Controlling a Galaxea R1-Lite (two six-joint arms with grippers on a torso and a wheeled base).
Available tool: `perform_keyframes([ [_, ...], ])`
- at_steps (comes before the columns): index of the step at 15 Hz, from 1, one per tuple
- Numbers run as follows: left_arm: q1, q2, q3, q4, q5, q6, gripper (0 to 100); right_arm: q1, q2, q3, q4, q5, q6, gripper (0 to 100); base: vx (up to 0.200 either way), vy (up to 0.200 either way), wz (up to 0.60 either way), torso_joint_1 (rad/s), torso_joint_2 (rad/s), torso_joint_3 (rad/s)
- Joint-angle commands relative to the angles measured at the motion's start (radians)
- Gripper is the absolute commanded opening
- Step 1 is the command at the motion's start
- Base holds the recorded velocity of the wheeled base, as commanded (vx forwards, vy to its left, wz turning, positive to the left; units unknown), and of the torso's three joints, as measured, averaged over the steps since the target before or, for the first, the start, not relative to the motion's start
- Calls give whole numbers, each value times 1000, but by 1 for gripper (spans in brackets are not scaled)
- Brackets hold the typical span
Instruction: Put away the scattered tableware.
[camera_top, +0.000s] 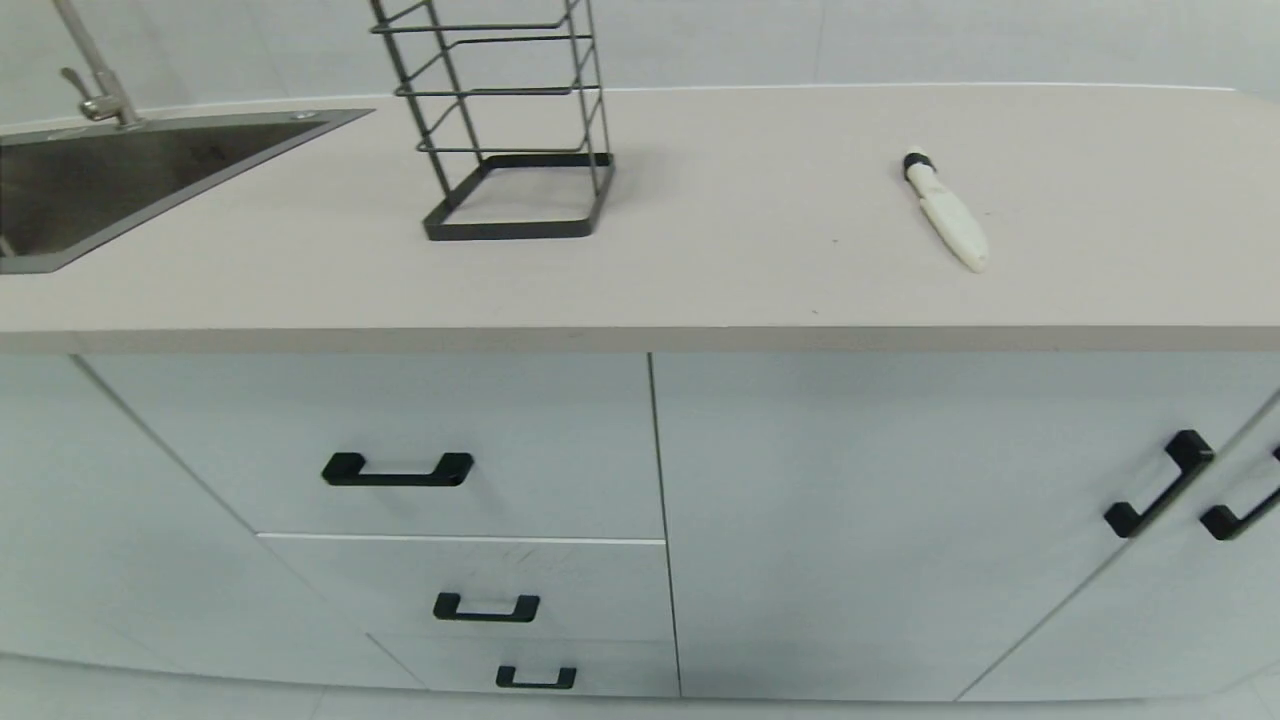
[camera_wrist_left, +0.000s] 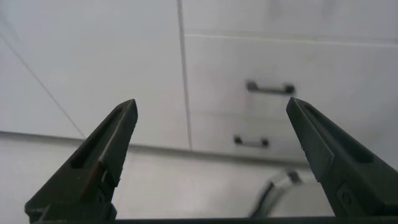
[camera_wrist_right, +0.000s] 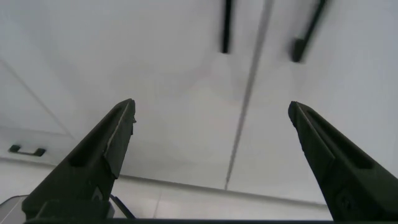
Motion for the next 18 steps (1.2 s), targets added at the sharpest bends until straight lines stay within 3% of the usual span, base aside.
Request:
perform_keyframes([
  [1, 1, -5, 1, -1, -1, -4, 100, 0, 1, 0, 0, 0, 0, 100, 0, 0, 0, 0, 0, 0],
  [18, 1, -5, 1, -1, -1, -8, 100, 0, 1, 0, 0, 0, 1, 100, 0, 0, 0, 8, -11, -2],
])
